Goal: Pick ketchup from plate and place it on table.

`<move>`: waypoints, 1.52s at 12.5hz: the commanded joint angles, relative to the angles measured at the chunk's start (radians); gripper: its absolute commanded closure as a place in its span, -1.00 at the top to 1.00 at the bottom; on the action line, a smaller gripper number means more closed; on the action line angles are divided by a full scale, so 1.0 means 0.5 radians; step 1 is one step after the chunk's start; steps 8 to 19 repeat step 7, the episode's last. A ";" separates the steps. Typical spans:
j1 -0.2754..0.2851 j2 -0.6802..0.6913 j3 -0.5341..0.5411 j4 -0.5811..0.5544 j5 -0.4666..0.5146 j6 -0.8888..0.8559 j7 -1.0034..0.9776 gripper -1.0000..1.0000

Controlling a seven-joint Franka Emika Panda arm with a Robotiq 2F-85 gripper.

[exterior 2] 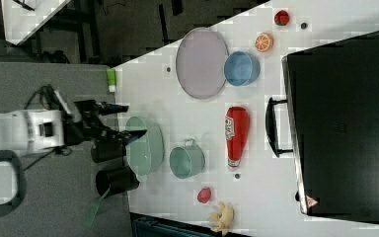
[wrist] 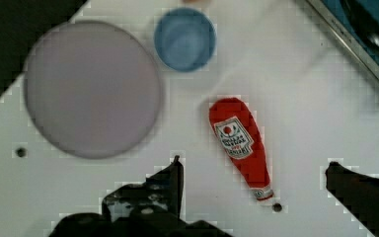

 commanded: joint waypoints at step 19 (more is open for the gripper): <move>0.006 0.021 0.021 0.106 -0.016 -0.380 0.102 1.00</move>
